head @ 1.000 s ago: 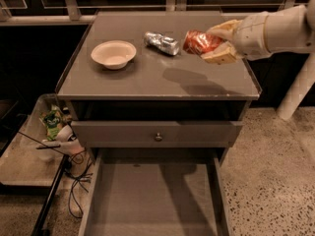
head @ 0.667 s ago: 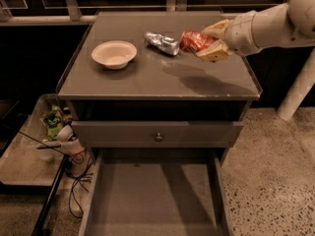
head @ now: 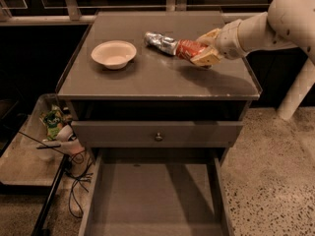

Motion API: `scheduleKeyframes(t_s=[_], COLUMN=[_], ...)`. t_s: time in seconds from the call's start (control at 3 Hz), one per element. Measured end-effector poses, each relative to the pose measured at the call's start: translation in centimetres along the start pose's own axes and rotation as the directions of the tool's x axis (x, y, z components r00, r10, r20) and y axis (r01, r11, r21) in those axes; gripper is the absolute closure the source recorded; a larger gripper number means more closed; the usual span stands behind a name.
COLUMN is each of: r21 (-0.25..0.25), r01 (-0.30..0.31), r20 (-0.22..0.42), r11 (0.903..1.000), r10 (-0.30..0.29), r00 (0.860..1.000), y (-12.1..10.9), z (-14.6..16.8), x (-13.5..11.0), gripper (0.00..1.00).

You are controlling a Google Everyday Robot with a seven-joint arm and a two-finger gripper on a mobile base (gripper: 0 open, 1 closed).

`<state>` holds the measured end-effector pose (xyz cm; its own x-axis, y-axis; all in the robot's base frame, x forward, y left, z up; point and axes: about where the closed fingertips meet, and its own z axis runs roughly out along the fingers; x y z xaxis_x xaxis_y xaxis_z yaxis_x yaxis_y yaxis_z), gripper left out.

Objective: Pick coke can from middle drawer and place on counter

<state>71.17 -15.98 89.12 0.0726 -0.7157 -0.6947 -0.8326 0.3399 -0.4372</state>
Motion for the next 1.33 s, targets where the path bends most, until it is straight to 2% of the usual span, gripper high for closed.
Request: scheduleKeyframes(t_s=[0.33, 1.0, 1.33], r21=[-0.034, -0.035, -0.035], r01=[-0.025, -0.025, -0.025], r20=[-0.010, -0.010, -0.010], r11=[0.9991, 0.9991, 0.9991], r10=[0.024, 0.025, 0.025], r00=[1.000, 1.000, 1.000], y=[0.69, 0.71, 0.71], z=[1.51, 1.54, 1.54], x=[0.94, 0.95, 0.95], gripper=[1.00, 0.59, 0.34])
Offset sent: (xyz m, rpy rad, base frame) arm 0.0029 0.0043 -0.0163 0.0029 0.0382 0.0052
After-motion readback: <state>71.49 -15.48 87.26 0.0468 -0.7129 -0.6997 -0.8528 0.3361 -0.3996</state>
